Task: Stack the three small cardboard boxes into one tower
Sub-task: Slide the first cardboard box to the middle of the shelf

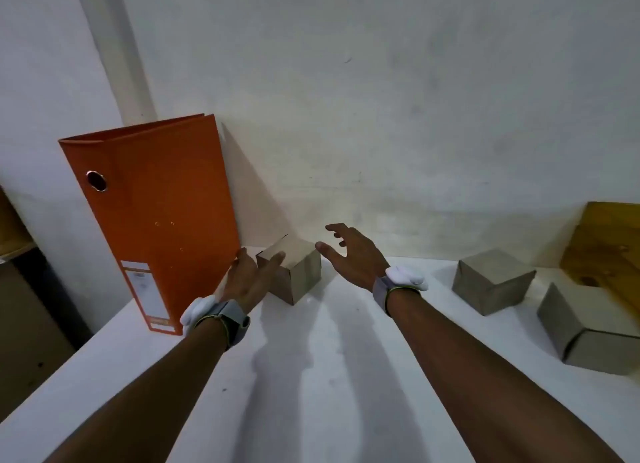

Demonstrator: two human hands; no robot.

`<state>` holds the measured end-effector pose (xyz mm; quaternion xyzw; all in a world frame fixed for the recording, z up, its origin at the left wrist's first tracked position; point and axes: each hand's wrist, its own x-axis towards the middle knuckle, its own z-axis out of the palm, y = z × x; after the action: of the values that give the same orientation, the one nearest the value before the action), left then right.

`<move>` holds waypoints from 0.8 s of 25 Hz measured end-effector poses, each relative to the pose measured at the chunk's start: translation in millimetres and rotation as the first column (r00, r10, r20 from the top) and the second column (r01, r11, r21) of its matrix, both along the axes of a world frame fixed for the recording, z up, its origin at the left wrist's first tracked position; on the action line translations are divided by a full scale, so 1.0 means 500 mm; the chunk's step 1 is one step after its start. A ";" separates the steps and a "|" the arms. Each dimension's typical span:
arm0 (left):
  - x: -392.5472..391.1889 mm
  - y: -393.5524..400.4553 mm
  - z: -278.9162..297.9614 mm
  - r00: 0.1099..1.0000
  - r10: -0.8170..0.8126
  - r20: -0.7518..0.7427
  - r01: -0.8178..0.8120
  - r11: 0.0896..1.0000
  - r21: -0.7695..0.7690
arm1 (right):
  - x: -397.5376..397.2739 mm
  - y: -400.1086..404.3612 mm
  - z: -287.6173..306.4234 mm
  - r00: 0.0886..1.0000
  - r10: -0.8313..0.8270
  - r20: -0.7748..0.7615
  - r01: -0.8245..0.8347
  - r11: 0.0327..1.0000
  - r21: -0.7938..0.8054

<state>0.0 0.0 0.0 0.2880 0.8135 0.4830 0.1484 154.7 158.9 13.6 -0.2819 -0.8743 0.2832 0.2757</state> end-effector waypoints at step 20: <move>0.055 0.034 -0.012 0.991 -0.032 0.133 0.035 0.999 -0.016 | 0.014 -0.022 -0.003 0.996 -0.030 0.081 0.053 0.955 -0.293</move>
<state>27.5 16.8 -5.9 0.2675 0.8011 0.4913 0.2128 161.6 147.9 12.0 -0.3489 -0.8259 0.3937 0.2030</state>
